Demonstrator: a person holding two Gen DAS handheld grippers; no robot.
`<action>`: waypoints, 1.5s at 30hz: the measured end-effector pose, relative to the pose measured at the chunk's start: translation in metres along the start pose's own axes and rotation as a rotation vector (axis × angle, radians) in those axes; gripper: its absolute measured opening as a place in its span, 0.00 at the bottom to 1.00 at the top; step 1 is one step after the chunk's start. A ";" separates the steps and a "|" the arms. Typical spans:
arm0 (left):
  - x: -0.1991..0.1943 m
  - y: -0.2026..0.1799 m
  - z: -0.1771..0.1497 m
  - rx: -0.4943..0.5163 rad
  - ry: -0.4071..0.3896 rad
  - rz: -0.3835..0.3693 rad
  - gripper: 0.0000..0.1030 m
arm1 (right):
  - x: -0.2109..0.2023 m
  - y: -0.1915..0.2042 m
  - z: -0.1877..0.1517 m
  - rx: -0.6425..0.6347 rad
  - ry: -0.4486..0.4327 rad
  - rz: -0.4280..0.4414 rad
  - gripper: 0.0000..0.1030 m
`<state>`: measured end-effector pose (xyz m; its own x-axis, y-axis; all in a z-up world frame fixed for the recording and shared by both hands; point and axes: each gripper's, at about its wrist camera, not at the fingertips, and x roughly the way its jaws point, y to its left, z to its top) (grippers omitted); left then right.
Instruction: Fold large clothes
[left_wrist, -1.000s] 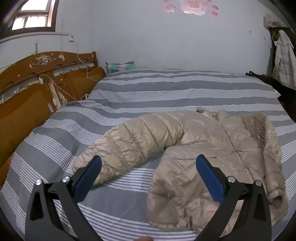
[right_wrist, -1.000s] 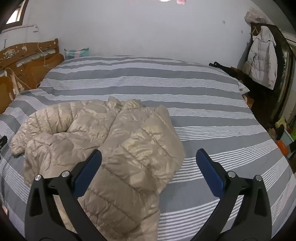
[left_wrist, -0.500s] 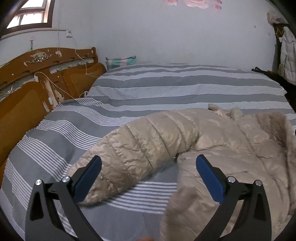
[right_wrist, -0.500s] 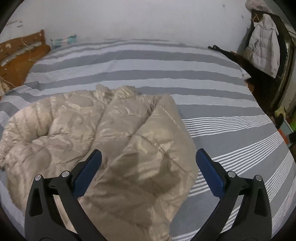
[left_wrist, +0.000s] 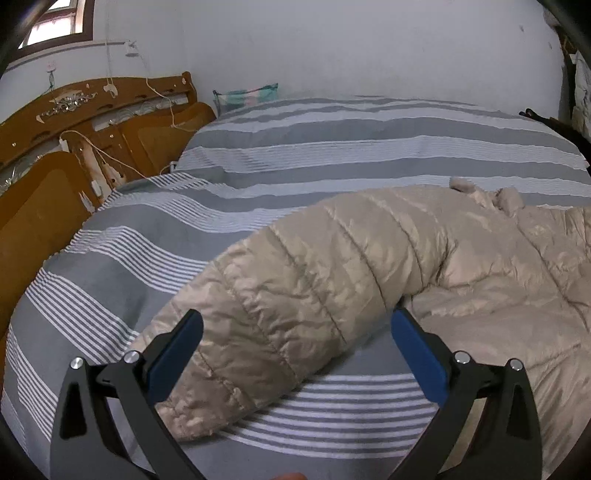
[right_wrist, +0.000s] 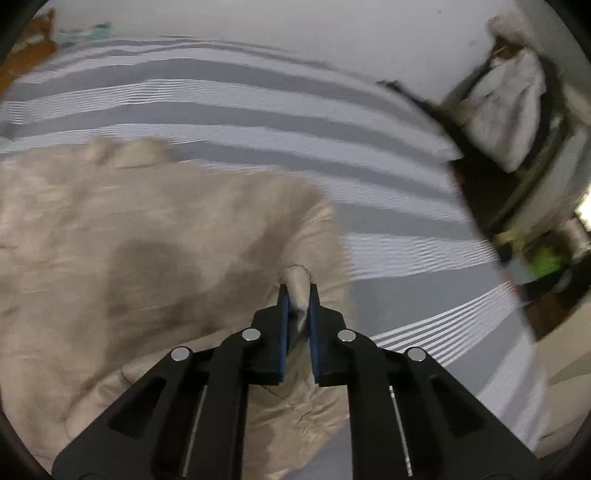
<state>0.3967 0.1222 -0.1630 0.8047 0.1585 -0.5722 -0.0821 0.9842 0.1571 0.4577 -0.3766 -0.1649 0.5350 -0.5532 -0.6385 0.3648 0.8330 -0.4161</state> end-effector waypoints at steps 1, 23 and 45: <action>-0.002 0.000 -0.004 -0.005 0.003 -0.013 0.99 | 0.018 -0.028 0.007 0.032 0.003 -0.091 0.07; -0.082 -0.013 -0.089 -0.023 0.074 -0.244 0.98 | -0.110 0.041 -0.204 0.132 0.169 0.645 0.94; -0.073 -0.102 -0.119 0.056 0.248 -0.421 0.36 | -0.085 0.010 -0.183 0.091 0.083 0.583 0.21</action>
<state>0.2768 0.0202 -0.2333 0.5963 -0.2311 -0.7687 0.2572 0.9622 -0.0898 0.2767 -0.3195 -0.2337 0.6067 0.0004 -0.7949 0.0944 0.9929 0.0726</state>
